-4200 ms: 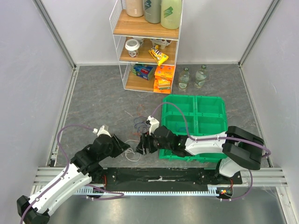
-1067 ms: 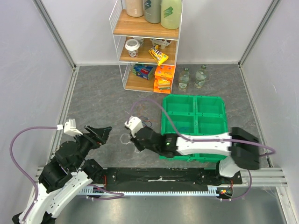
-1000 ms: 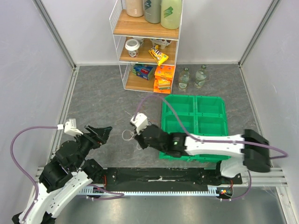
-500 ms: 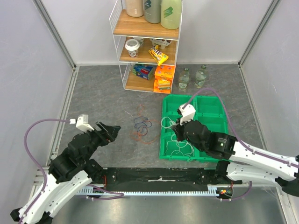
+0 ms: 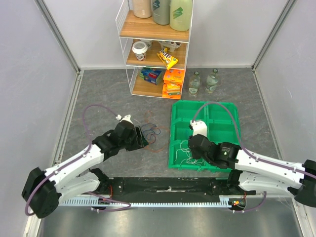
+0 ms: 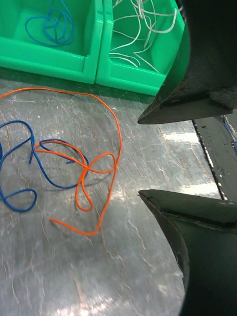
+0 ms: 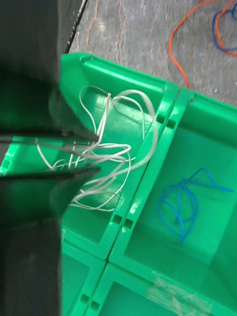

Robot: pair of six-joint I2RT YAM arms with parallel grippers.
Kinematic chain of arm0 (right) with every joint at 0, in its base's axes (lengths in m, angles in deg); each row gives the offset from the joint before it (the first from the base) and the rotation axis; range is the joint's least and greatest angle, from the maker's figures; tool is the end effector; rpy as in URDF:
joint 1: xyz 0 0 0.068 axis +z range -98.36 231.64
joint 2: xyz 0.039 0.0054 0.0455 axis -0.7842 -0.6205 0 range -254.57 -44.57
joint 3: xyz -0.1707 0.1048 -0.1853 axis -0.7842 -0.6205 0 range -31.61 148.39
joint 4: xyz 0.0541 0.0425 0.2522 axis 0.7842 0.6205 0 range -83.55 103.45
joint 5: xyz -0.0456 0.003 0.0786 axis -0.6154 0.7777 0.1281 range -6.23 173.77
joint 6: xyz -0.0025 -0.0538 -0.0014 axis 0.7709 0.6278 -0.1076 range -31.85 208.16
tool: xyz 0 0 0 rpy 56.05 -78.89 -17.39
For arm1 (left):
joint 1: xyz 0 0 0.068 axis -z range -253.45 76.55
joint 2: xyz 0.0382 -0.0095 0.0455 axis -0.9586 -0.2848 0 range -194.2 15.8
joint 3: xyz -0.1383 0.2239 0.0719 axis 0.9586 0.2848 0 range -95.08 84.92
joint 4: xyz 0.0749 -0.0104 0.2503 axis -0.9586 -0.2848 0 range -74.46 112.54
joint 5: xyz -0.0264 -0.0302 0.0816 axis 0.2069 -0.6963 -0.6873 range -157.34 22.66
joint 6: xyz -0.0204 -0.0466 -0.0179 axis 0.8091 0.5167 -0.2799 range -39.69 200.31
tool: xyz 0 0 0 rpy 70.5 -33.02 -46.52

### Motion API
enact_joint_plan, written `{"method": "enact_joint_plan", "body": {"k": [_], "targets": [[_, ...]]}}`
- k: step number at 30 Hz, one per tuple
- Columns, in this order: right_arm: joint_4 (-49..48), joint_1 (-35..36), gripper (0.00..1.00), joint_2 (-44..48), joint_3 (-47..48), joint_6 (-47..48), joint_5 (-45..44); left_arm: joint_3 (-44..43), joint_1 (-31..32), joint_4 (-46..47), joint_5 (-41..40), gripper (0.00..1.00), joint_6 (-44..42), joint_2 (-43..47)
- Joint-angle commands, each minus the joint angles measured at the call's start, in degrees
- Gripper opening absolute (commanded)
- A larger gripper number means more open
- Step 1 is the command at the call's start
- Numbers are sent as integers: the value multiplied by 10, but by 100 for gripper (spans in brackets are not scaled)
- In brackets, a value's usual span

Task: Untangle the cables

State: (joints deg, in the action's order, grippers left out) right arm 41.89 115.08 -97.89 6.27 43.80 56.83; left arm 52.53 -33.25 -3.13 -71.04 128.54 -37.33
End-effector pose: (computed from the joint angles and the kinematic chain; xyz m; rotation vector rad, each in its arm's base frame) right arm 0.0954 0.1547 0.2359 -0.1923 2.3526 0.3432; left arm 0.1447 -0.1192 0.2147 -0.2058 2.4712 -0.6340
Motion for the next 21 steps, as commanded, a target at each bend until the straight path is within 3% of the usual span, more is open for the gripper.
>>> {"method": "enact_joint_plan", "body": {"k": [1,3,5,8,14,17,21], "targets": [[30,-2,49,-27,30,-3,-15,-7,-2,93,67,61,-40,-68],[50,-2,67,-31,63,16,-21,-7,-2,112,70,61,-45,-96],[61,-2,77,-24,88,34,-22,-5,-3,130,64,62,-52,-120],[64,-2,83,-2,111,47,-11,-2,-2,149,51,62,-64,-159],[31,-2,83,39,93,35,25,-12,-3,175,39,56,-84,-231],[22,-2,83,38,84,29,34,-20,-3,180,40,42,-89,-251],[12,-2,83,24,76,24,52,-13,-3,175,44,10,-91,-224]]}}
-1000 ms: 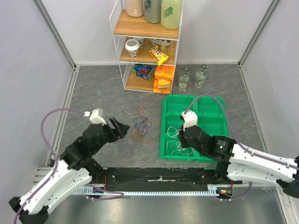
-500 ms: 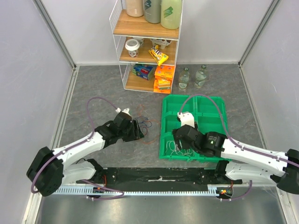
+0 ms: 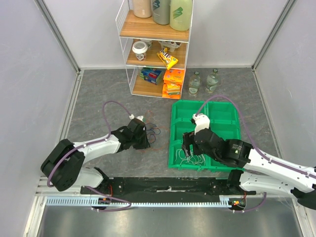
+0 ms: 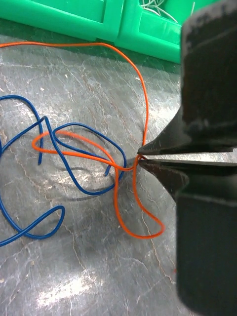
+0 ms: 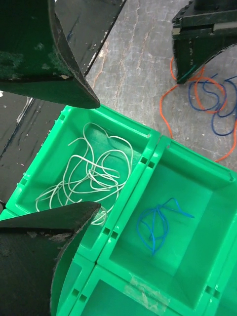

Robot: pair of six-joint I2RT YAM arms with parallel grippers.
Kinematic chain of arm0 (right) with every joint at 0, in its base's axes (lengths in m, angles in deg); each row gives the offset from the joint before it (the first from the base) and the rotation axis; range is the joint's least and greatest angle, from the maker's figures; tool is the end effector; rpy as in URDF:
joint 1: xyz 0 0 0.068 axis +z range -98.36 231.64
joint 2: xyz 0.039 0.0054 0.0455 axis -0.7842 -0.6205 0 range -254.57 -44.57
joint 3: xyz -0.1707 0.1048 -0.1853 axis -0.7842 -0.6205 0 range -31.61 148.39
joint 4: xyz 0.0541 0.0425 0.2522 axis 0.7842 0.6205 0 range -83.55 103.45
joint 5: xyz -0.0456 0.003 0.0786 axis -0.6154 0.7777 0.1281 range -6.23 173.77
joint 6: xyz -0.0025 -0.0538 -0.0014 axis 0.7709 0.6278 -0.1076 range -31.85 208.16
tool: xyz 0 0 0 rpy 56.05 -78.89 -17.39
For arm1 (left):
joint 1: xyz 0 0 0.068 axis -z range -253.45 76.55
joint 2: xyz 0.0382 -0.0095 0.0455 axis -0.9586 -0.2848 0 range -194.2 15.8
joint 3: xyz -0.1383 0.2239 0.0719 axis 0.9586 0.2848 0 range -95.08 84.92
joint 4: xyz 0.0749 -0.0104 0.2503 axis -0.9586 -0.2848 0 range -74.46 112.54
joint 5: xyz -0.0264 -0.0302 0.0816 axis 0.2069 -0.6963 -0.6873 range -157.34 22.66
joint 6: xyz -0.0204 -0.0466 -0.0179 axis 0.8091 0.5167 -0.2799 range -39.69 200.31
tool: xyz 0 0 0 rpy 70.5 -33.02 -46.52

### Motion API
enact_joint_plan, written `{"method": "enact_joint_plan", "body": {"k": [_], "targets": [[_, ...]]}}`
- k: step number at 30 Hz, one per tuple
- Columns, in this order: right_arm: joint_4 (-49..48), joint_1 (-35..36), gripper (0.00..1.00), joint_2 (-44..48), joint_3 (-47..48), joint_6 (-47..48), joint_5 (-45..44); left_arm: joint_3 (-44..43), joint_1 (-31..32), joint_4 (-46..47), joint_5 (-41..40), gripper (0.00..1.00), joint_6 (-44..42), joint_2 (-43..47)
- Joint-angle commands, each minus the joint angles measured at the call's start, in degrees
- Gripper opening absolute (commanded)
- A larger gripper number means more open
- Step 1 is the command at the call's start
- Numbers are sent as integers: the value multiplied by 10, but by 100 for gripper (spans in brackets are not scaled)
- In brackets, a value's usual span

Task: Untangle the cables

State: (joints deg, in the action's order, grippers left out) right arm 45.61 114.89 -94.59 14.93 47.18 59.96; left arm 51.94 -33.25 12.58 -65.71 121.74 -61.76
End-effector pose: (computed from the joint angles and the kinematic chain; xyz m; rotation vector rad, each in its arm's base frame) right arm 0.0925 0.1514 0.2887 -0.2331 2.2748 0.4933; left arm 0.1852 -0.1578 0.1528 -0.0165 2.6317 -0.5783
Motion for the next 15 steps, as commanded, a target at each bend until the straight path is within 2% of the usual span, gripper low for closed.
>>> {"method": "enact_joint_plan", "body": {"k": [1,4,8,12,15], "targets": [[-29,0,83,-13,-16,-11,24,-3,-3,11,-8,4,-23,38],[-42,-1,83,-17,-27,-13,29,14,-3,-15,1,2,-30,128],[-51,0,83,-27,-27,-3,31,13,-3,-84,-14,2,-42,300],[-60,0,83,-45,-17,11,33,-19,-3,-144,-72,2,-55,440],[-78,0,84,-64,-13,22,49,-54,-2,-152,-80,2,-68,520]]}}
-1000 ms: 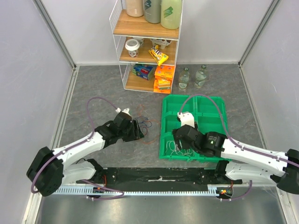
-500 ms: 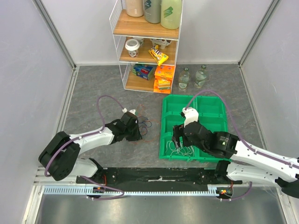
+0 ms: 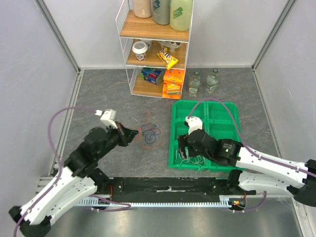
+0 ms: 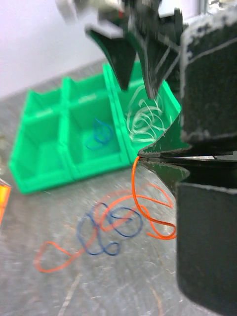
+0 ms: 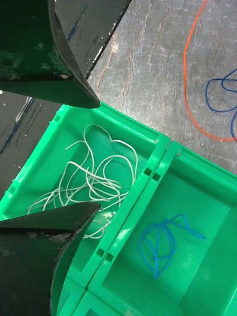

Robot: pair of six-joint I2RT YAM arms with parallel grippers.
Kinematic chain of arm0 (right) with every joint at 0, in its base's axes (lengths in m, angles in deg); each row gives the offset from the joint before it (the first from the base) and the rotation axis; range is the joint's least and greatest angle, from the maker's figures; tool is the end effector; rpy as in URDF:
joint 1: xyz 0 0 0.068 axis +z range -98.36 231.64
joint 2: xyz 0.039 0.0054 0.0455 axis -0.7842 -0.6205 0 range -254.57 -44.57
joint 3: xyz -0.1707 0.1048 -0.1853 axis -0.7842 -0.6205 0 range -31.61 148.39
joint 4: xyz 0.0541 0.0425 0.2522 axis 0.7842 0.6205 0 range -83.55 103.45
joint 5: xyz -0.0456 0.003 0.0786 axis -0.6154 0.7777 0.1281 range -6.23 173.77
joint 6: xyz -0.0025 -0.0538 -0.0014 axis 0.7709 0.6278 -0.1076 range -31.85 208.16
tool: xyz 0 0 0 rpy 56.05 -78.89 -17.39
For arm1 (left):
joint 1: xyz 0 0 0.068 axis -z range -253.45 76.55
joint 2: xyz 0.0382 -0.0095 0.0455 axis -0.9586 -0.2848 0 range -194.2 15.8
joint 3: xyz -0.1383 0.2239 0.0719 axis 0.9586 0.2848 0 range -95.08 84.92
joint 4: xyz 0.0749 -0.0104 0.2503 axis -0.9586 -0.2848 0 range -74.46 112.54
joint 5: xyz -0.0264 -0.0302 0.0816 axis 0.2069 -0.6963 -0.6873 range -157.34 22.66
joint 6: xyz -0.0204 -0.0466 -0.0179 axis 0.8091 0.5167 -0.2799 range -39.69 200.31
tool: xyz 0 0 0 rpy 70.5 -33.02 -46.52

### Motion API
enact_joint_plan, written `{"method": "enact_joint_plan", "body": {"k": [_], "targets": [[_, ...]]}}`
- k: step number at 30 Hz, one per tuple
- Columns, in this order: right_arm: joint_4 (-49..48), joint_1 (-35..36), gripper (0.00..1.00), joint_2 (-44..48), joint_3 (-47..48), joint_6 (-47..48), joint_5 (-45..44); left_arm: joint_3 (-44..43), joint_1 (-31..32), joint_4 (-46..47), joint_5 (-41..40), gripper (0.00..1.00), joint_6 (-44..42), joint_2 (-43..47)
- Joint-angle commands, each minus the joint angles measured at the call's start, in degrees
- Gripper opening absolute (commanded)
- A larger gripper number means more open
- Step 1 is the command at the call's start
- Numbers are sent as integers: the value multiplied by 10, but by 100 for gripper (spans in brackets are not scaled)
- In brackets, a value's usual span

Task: Untangle the cables

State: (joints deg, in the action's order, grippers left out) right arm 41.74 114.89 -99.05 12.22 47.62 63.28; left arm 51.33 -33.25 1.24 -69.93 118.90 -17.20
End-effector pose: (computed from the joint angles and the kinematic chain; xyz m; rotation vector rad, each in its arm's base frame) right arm 0.0980 0.1667 0.2650 -0.2946 2.3421 0.4870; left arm 0.1121 -0.0926 0.2810 -0.0034 2.0328 -0.8560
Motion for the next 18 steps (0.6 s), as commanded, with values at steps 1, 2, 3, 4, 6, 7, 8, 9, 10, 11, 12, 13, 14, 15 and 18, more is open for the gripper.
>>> {"method": "enact_joint_plan", "body": {"k": [1,2,3,4,6,7,8,9,10,11,12,13,14,15,18], "targets": [[-50,0,84,-26,16,25,28,-60,-4,-32,-34,2,-47,94],[-64,0,85,-32,18,34,41,-72,-3,-23,-29,2,-55,110],[-81,0,86,-39,20,46,63,-84,-3,-12,-21,2,-62,125],[-106,-1,86,-44,20,61,84,-94,-3,0,-15,2,-67,135],[-153,-1,89,-56,22,80,123,-115,-3,11,-11,2,-65,146],[-187,-1,91,-62,25,91,136,-126,-3,12,-13,2,-57,149],[-211,0,92,-73,28,100,154,-134,-3,13,-15,2,-48,150],[-237,0,93,-86,32,111,170,-142,-3,17,-11,2,-41,150],[-258,1,93,-99,39,118,187,-148,-2,22,-6,2,-35,149],[-283,3,94,-118,46,123,200,-153,-3,24,0,2,-31,148],[-308,6,94,-135,54,128,203,-156,-3,27,3,2,-26,146],[-330,12,94,-160,61,130,203,-158,-2,28,6,2,-19,146],[-347,17,94,-180,70,133,217,-158,-2,30,9,2,-15,148],[-378,26,94,-198,80,137,215,-158,-3,33,14,2,-9,147],[-392,60,94,-255,126,172,145,-156,-3,32,19,2,5,151]]}}
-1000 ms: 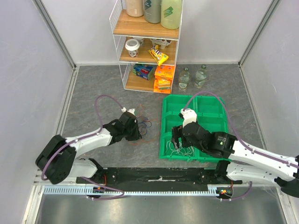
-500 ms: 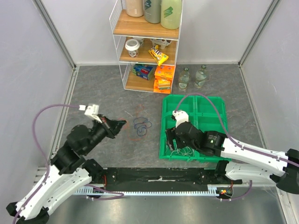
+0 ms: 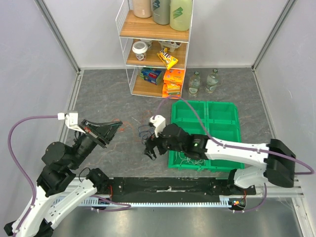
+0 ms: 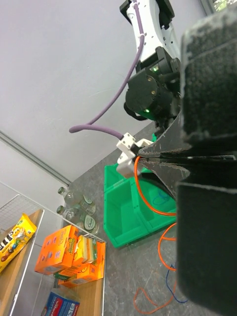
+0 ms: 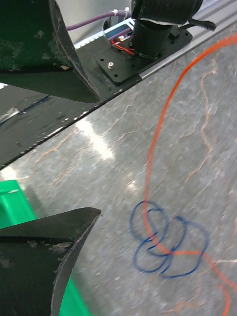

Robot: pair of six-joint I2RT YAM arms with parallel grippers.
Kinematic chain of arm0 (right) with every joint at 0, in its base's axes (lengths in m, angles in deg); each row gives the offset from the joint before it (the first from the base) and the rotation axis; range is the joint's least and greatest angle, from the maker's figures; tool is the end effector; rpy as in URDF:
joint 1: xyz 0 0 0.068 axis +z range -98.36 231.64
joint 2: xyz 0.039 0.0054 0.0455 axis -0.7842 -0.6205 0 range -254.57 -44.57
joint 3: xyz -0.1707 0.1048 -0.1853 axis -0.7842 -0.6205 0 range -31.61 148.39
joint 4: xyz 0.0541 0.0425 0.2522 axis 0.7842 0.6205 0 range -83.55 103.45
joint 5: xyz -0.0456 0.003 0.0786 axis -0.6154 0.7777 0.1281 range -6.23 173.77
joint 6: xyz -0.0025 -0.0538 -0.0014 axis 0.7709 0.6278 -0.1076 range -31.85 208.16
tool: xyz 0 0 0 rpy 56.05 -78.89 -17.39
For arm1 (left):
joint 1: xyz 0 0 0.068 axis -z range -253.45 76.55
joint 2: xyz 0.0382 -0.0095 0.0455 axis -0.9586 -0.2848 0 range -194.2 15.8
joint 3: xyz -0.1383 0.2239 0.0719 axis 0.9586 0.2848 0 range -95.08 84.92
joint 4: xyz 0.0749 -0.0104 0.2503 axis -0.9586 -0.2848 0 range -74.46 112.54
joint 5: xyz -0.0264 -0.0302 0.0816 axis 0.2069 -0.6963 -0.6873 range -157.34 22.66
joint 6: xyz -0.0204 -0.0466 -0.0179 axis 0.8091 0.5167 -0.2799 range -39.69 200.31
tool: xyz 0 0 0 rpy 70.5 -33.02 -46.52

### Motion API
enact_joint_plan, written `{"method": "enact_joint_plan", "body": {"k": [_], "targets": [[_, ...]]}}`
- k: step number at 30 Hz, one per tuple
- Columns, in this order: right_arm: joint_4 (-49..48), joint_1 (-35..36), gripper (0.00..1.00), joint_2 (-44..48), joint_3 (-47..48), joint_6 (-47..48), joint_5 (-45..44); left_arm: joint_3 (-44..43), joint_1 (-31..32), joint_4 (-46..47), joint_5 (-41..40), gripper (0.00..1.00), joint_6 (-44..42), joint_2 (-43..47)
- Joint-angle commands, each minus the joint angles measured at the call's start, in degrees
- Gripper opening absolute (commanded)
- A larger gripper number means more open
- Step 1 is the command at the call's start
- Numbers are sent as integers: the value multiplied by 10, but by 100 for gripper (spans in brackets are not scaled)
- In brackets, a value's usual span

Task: Untangle the cables

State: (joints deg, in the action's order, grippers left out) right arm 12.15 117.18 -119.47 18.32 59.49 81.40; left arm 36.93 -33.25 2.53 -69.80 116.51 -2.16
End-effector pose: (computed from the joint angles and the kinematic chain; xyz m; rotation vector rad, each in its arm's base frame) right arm 0.1226 0.2659 0.2635 -0.6864 2.1431 0.9072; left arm 0.0460 -0.0368 0.3885 0.0136 1.4834 -1.0685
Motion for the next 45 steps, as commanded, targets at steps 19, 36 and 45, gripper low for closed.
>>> {"method": "enact_joint_plan", "body": {"k": [19,36,45], "targets": [[-138,80,0,-97,149,71,-158,-19,-2,-123,-118,2,55,42],[-65,-18,0,-105,379,-75,92,33,-3,-104,-69,3,55,61],[-67,-20,0,-112,438,-105,114,37,-3,-90,5,21,-6,78]]}}
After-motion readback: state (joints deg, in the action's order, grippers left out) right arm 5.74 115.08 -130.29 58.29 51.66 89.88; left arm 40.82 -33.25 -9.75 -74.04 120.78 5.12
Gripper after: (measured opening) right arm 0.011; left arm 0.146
